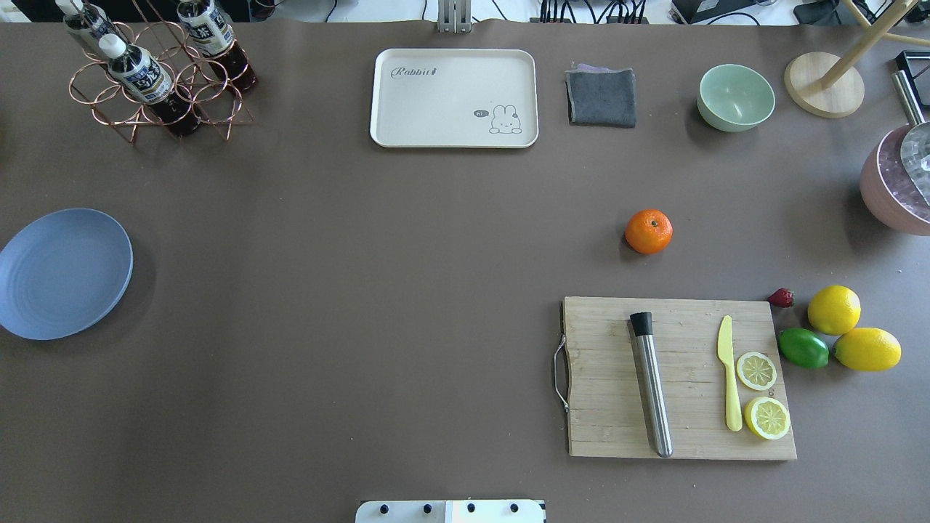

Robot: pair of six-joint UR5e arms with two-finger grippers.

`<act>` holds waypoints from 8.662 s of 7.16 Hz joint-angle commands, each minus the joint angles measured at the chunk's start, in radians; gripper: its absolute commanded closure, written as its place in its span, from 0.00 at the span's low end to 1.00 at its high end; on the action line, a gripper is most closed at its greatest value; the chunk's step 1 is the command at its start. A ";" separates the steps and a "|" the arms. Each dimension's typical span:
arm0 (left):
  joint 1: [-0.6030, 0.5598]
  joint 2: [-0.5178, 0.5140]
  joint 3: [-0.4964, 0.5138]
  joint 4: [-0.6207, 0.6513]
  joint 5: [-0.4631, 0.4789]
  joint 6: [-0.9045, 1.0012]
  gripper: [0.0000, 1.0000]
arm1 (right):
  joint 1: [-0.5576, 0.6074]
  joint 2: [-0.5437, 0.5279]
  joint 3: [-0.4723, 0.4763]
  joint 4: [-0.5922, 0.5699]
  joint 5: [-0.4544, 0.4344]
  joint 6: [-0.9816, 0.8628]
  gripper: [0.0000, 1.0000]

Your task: Pick orange to plate

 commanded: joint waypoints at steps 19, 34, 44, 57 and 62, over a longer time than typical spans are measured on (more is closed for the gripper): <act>-0.002 -0.050 0.030 -0.080 -0.028 -0.009 0.02 | -0.011 0.018 0.001 0.007 0.004 0.046 0.00; 0.371 -0.106 0.450 -0.859 0.011 -0.577 0.02 | -0.287 0.088 0.009 0.329 0.032 0.636 0.00; 0.469 -0.118 0.518 -0.887 0.003 -0.577 1.00 | -0.359 0.162 0.010 0.329 -0.031 0.762 0.00; 0.637 -0.272 0.170 -0.884 -0.033 -1.278 1.00 | -0.457 0.219 0.039 0.329 -0.037 0.878 0.00; 1.003 -0.576 0.073 -0.573 0.381 -1.536 1.00 | -0.601 0.302 0.055 0.329 -0.129 1.115 0.00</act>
